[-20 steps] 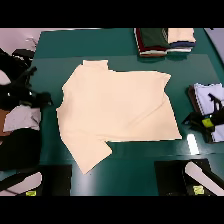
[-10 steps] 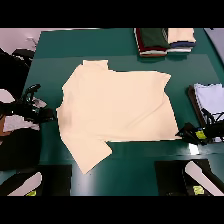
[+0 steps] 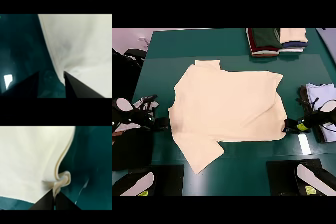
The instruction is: Fold the shirts.
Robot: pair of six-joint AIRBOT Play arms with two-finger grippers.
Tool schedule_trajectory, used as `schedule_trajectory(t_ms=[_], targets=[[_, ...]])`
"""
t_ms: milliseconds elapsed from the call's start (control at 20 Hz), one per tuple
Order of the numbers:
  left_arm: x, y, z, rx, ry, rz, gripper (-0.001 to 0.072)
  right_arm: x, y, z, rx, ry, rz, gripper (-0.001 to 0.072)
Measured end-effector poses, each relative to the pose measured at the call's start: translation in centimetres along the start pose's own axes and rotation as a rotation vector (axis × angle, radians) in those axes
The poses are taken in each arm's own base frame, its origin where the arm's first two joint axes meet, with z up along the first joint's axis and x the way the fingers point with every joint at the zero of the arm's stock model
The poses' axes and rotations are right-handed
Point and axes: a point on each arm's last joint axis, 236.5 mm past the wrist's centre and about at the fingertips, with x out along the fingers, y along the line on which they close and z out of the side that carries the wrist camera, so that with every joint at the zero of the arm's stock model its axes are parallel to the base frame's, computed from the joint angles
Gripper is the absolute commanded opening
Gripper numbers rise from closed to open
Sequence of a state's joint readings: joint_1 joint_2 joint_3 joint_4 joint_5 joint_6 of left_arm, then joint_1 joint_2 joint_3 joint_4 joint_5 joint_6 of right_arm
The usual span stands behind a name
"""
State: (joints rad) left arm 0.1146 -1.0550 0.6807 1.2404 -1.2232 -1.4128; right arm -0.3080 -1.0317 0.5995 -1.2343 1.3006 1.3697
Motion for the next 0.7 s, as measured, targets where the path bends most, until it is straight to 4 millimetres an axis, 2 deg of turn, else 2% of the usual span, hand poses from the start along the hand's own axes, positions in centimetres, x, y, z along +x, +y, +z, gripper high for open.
schedule_trajectory(t_ms=[200,450,500,550,600,700], targets=[[2.1,-0.9,-2.0,-0.051,0.043,-0.066,0.0378,-2.0,0.7,1.4,-0.054,-0.065,-0.044,0.0015],[3.7,-2.9,-3.8,-0.107,0.079,-0.174,0.0375,-3.7,0.6,2.2,-0.048,-0.127,-0.057,0.0016],[3.8,-3.2,-4.0,-0.111,0.081,-0.188,0.0299,-3.9,0.5,2.3,-0.046,-0.135,-0.059,0.0015],[4.0,-3.3,-4.1,-0.112,0.08,-0.194,0.008,-4.1,0.4,2.3,-0.044,-0.14,-0.059,0.0015],[4.2,-3.2,-4.0,-0.109,0.077,-0.191,0.0024,-4.2,0.4,2.4,-0.044,-0.143,-0.059,0.0015],[4.0,-3.4,-3.6,-0.098,0.065,-0.2,0.0024,-4.4,0.5,2.4,-0.042,-0.149,-0.057,0.0015]])
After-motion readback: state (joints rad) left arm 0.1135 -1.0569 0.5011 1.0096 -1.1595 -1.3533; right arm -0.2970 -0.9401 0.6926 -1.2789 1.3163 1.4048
